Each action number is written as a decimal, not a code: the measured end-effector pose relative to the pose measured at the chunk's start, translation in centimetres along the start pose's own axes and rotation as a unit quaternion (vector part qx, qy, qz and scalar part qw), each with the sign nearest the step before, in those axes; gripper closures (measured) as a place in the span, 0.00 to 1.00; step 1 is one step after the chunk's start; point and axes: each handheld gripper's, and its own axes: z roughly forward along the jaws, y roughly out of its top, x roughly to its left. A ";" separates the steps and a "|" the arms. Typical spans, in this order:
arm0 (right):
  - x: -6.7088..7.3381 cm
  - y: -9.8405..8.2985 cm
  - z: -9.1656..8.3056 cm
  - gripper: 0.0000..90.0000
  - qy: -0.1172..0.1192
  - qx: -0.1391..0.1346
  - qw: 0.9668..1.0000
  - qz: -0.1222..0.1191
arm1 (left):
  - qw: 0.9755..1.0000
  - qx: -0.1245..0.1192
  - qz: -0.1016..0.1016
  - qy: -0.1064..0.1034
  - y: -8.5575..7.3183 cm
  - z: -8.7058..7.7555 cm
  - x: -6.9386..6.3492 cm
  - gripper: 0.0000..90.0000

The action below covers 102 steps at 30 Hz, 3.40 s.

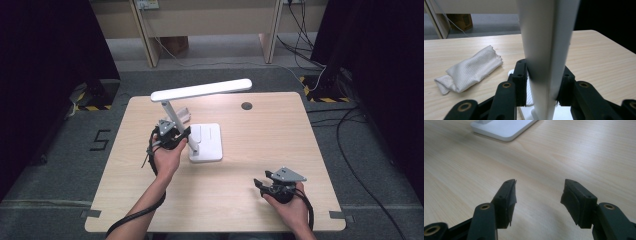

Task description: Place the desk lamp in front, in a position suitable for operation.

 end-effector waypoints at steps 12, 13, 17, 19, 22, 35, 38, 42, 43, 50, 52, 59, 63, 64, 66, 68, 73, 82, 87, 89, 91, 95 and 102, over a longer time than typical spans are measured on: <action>-0.2 0.1 0.1 0.48 -0.004 0.000 1.000 0.002 | 0.999 0.004 -0.048 0.022 0.3 0.2 -0.3 0.84; -0.2 0.1 0.1 0.48 -0.004 0.000 1.000 0.002 | 0.999 0.004 -0.048 0.022 0.3 0.2 -0.3 0.84; -0.2 0.2 0.0 0.48 -0.004 -0.002 1.000 -0.002 | 0.998 0.007 -0.053 0.020 0.4 -0.1 -0.2 0.85; -0.1 0.3 0.0 0.48 -0.003 -0.002 1.000 -0.003 | 0.998 0.009 -0.054 0.020 0.4 -0.2 -0.3 0.85; 0.2 0.5 0.0 0.48 0.000 -0.005 1.000 -0.008 | 0.998 0.012 -0.055 0.012 0.7 -0.6 -0.5 0.85; 2.3 2.1 0.3 0.48 0.027 -0.012 0.999 -0.040 | 0.999 -0.013 -0.038 -0.014 1.3 -5.1 -1.9 0.85; 2.9 2.2 0.3 0.48 0.033 -0.012 0.998 -0.047 | 0.999 -0.015 -0.040 -0.015 0.6 -6.4 -1.8 0.85; 3.6 2.1 0.3 0.48 0.040 -0.007 0.998 -0.053 | 0.999 -0.016 -0.042 -0.011 -0.6 -8.2 -1.5 0.85; 3.7 2.1 0.4 0.48 0.041 -0.005 0.998 -0.055 | 0.999 -0.016 -0.042 -0.011 -0.9 -8.5 -1.4 0.85; 4.7 1.7 0.7 0.48 0.053 0.001 0.996 -0.066 | 0.998 -0.027 -0.051 -0.006 -2.8 -10.7 -1.1 0.85; 4.9 1.7 0.8 0.48 0.055 0.005 0.996 -0.065 | 0.998 -0.028 -0.051 -0.005 -3.2 -11.0 -1.1 0.85; 5.3 1.4 1.5 0.49 0.062 0.017 0.995 -0.071 | 0.998 -0.023 -0.066 -0.010 -4.5 -10.6 -1.7 0.85; 5.4 1.3 1.6 0.50 0.064 0.019 0.995 -0.070 | 0.998 -0.024 -0.056 -0.005 -4.9 -10.6 -2.2 0.85; 5.4 1.3 1.6 0.50 0.064 0.019 0.995 -0.070 | 0.998 -0.026 -0.057 -0.007 -5.1 -10.6 -2.4 0.85; 5.4 1.2 1.7 0.50 0.065 0.020 0.995 -0.069 | 0.998 -0.022 -0.058 -0.011 -5.5 -10.7 -2.6 0.84; 5.4 1.2 1.8 0.51 0.066 0.023 0.995 -0.070 | 0.998 -0.025 -0.049 -0.015 -5.7 -10.9 -2.8 0.84; 5.4 1.4 2.0 0.68 0.065 0.038 0.995 -0.061 | 0.998 -0.018 -0.036 -0.041 -5.9 -11.7 -3.5 0.74; 6.5 2.2 3.4 0.80 0.072 0.071 0.993 -0.068 | 0.998 -0.019 -0.004 -0.065 -6.7 -12.8 -4.3 0.69; 6.9 2.2 4.4 0.79 0.073 0.082 0.992 -0.067 | 0.998 -0.016 0.011 -0.066 -6.7 -12.7 -4.5 0.73; 7.0 2.3 4.1 0.78 0.074 0.082 0.992 -0.065 | 0.997 -0.014 0.013 -0.069 -6.7 -12.8 -4.5 0.73; 7.2 2.4 3.5 0.75 0.081 0.084 0.991 -0.069 | 0.997 -0.014 0.013 -0.070 -6.7 -12.8 -4.5 0.73; 8.0 1.9 2.5 0.66 0.106 0.099 0.986 -0.087 | 0.997 -0.015 0.020 -0.070 -6.7 -12.7 -4.4 0.74; 8.8 1.1 3.0 0.59 0.124 0.099 0.982 -0.102 | 0.997 -0.015 0.022 -0.072 -6.7 -12.7 -4.4 0.74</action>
